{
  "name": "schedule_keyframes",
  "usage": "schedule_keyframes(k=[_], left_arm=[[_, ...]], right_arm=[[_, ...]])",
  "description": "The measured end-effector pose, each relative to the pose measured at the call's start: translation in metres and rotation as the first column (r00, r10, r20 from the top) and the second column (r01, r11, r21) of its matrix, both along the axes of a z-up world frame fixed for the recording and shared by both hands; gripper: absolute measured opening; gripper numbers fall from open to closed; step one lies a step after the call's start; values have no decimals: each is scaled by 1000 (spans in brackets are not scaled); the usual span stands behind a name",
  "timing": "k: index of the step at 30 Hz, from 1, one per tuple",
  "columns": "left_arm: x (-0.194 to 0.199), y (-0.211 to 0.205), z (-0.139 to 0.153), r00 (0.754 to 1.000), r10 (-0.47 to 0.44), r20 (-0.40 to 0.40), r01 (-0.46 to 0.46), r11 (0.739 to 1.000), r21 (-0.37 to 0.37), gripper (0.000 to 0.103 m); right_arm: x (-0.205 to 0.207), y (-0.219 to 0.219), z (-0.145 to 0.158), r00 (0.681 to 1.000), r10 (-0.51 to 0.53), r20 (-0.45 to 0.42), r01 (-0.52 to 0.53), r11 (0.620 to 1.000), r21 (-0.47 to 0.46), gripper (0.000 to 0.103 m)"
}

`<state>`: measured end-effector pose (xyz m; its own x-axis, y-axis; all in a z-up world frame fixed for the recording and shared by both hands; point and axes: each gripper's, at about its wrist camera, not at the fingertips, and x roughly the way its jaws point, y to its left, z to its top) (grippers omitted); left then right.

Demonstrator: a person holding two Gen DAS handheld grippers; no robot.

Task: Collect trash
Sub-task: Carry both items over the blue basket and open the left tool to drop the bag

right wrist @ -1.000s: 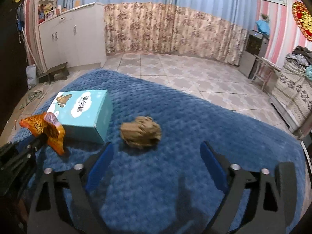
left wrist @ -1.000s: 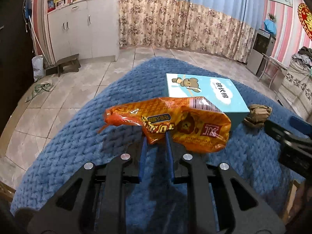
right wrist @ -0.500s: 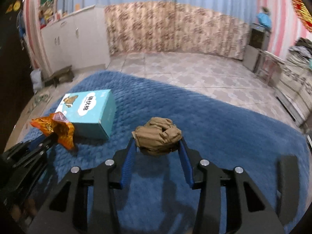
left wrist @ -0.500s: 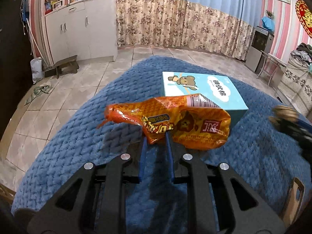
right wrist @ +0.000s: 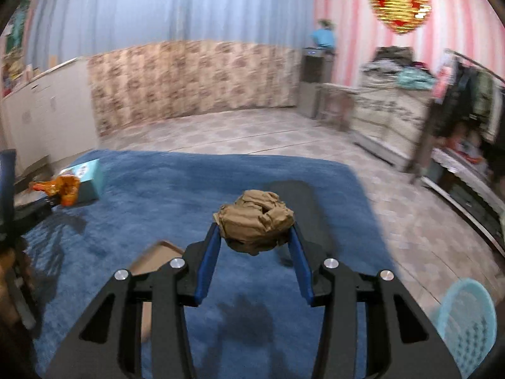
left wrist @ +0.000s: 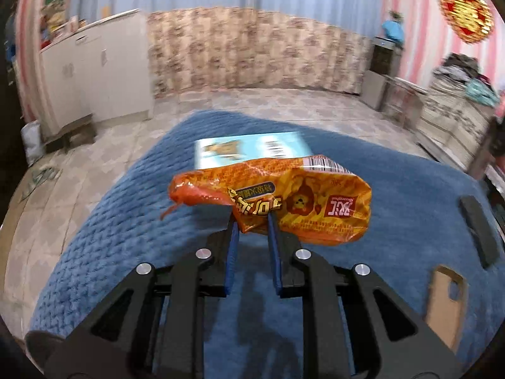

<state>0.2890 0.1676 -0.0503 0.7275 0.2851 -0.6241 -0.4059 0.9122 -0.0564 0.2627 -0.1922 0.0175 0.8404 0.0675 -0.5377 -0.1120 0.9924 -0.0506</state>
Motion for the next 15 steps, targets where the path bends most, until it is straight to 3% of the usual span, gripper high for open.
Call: schedule_keyframes(k=[4,8,15], left_arm=[[-7,-42,16,992,-120,24,121,993,-3,17],[-10,-91,30,967,-252,48,254,967,-25,17],[-14,-198,45,877,-474,78,477,878,-34,17]], right_arm=[[-26,-55,5,990,-136,24,136,991,5,44],[-45,-108,2,964,-264,42,264,964,-11,44],[-66,-208,-9,893,-449,37,448,893,35,44]])
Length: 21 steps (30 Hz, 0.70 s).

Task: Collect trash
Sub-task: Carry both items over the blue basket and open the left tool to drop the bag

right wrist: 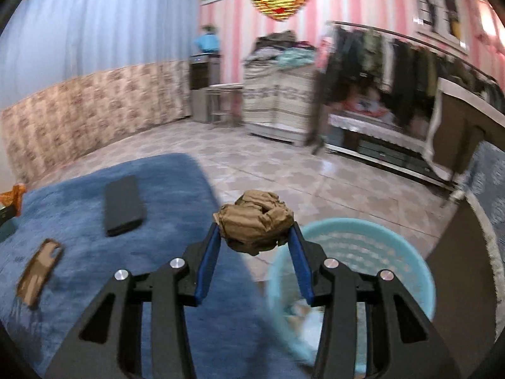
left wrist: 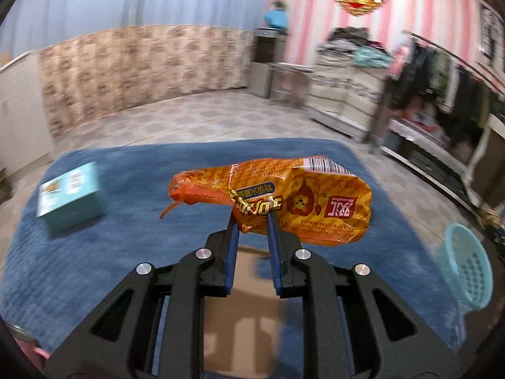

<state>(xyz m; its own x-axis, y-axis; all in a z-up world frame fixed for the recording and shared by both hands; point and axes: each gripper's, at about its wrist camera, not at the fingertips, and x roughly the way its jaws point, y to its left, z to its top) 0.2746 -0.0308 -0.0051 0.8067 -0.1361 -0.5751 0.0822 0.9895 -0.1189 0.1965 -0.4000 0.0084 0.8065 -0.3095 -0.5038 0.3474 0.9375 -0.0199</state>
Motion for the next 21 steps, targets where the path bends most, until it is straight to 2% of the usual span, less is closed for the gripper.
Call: schedule_keyframes(k=[4,9,17,21], left_arm=[[-6,-66,5,990,-139,22,139,990,12,17],[-20,-145,0,952,-304,37,303,952,39,17],[-24,-254,-5,868,-496,2,495,867,61,17],[-41,-308,-14,809,-588,-6,587,805,85,17]], right_arm=[[-11,-41,-4,996,-91,-10,91,996,7,44],[-26,-80,-11,987,-157,-13,158,987,39,44],[-45,-138,-25,969,-247,-27,249,964,89,44],[-57,-159,-32,959,-281,-21,282,950,134,44]])
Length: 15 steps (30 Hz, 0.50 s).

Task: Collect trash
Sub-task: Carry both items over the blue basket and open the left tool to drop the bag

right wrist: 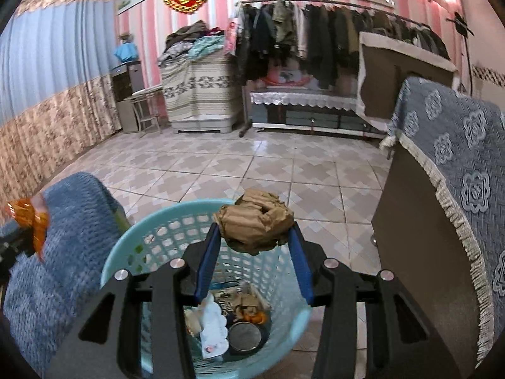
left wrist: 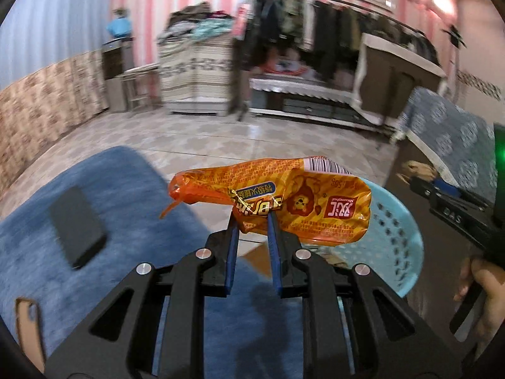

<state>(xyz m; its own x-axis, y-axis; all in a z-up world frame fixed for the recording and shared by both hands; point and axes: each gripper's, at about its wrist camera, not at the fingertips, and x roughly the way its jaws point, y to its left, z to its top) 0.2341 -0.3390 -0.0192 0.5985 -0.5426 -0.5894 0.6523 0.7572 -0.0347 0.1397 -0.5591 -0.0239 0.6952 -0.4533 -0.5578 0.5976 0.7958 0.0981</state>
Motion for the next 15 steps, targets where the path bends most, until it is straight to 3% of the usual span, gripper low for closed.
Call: schedule_keyframes(k=[8,11,13,15], left_arm=[[-16,-79,-18,993,-119,4,119,991,67,17],[-13,-90,-22,992,-128,-12,129,988,86,33],[-11,-92,-23,991,-131,-26,133,987,87,53],[-13,-90,-22,993,-116,-13,117,990,83,63]], right_arm=[[-17,-25,-11,999,-38,21,37,998,49,44],[-20,-30,-14,999,-40,22,38,997,63,44],[-22,-35,-18,999,-44,20,43,996,80,44],[-23,-38,-22,999,-46,18,44,994,95,44]])
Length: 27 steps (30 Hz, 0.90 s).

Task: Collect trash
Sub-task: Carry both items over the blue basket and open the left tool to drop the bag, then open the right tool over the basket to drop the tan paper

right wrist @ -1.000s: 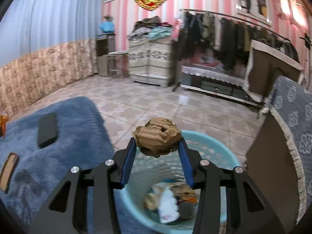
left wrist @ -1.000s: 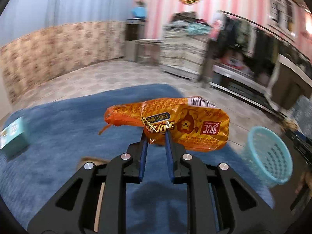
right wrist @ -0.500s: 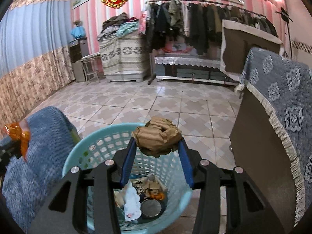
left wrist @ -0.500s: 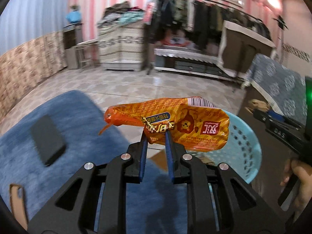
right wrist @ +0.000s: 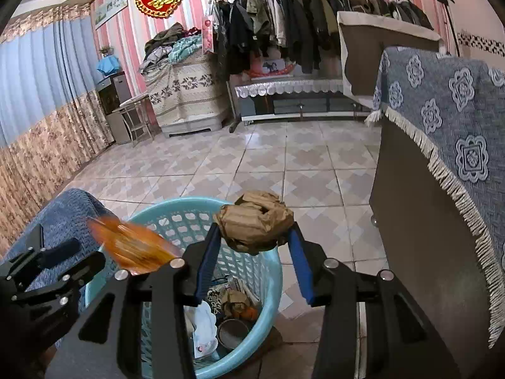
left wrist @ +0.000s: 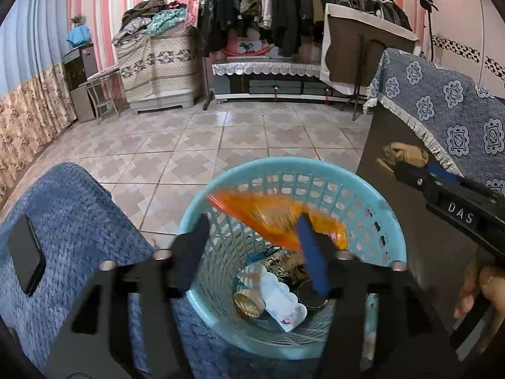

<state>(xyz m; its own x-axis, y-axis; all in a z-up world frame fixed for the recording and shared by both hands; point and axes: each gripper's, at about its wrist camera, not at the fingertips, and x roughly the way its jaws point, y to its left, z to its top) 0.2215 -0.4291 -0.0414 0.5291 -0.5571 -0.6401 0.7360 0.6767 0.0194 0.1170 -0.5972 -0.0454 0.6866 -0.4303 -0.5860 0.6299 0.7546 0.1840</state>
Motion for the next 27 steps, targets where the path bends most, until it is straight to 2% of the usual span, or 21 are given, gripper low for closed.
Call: schedule_keyframes(k=[2,4,6,14,18,19,21,22,24,26,27], left_arm=[[1,5,1,1000,21,14,-21,1000,-2,68],[5,15,3,997,67,22,-67,998,-17,80],[9,28,7,993,116,33,-114,993,-38,84],[21,83,21,967,247,54,-242,967,-80,92],[20,111,24,944,321,77,-315,946,-77,93],[19,119,24,940,332,71,-327,942,-78,93],[18,130,26,933,353,68,-348,934,-80,95],[16,136,28,929,363,70,-357,930,-84,95],[12,152,32,919,386,77,-379,921,-93,95],[5,164,37,910,406,86,-397,912,-100,95],[1,173,39,903,418,94,-409,907,-101,95]], right_arm=[[1,0,-1,1000,5,-2,-5,1000,5,44],[3,2,-2,1000,15,-10,-15,1000,-1,44],[6,3,-3,1000,22,-15,-22,1000,-2,44],[27,18,-2,997,72,-37,-73,997,-25,44],[39,32,-3,994,90,-55,-93,995,-47,46],[41,35,-2,994,93,-57,-95,994,-51,49],[42,42,1,993,107,-49,-110,991,-70,63],[42,46,3,993,108,-45,-111,990,-90,73],[41,58,11,992,122,-35,-125,982,-139,78],[39,68,16,993,119,-26,-121,978,-170,88],[38,71,18,992,122,-18,-124,977,-175,90]])
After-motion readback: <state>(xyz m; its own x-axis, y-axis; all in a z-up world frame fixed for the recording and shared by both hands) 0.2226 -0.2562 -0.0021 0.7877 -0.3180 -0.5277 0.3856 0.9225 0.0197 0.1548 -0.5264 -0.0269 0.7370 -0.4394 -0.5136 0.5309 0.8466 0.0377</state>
